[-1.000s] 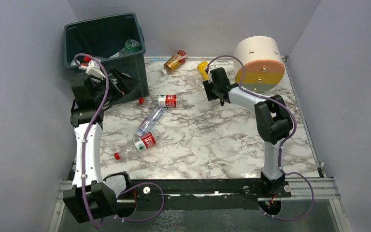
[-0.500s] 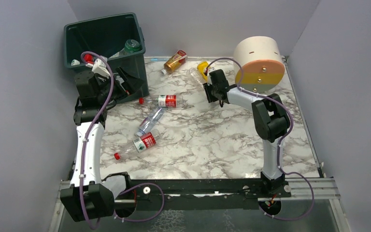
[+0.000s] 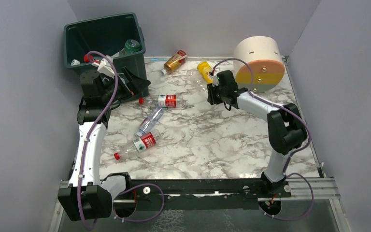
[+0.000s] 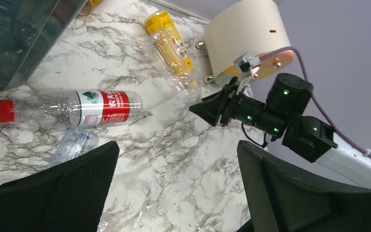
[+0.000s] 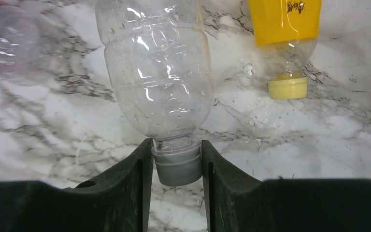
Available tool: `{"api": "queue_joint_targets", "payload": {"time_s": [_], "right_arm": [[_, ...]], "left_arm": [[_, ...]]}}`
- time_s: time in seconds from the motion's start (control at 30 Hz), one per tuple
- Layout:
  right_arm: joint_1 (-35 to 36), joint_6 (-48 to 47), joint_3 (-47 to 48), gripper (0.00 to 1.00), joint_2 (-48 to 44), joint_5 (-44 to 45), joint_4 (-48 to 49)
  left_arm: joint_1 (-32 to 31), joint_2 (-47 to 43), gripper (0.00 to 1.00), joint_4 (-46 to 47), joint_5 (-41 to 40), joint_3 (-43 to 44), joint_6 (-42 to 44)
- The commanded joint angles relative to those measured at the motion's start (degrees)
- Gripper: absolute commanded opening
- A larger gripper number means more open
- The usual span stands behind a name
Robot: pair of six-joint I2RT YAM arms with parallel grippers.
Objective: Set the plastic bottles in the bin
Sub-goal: Pick up the plastic bottle at the center of the board.
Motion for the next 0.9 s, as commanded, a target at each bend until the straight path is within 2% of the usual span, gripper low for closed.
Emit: {"api": "queue_joint_targets", "payload": {"time_s": [0.0, 0.17, 0.47, 0.87], "right_arm": [[-0.3, 4.2, -3.1, 0.32, -8.8, -7.1, 1.4], [-0.3, 6.9, -8.0, 0.32, -17.9, -11.4, 1.4], [-0.3, 10.6, -11.6, 0.34, -29.0, -20.5, -0.9], [-0.3, 17.7, -11.4, 0.35, -32.9, -31.7, 1.8]], "left_arm": [[-0.4, -1.4, 0.99, 3.4, 0.7, 0.2, -2.0], [-0.4, -1.1, 0.99, 6.4, 2.4, -1.6, -4.5], [-2.4, -4.3, 0.99, 17.5, 2.3, -7.3, -14.3], [-9.7, -6.5, 0.99, 26.5, -2.8, -12.2, -17.9]]}}
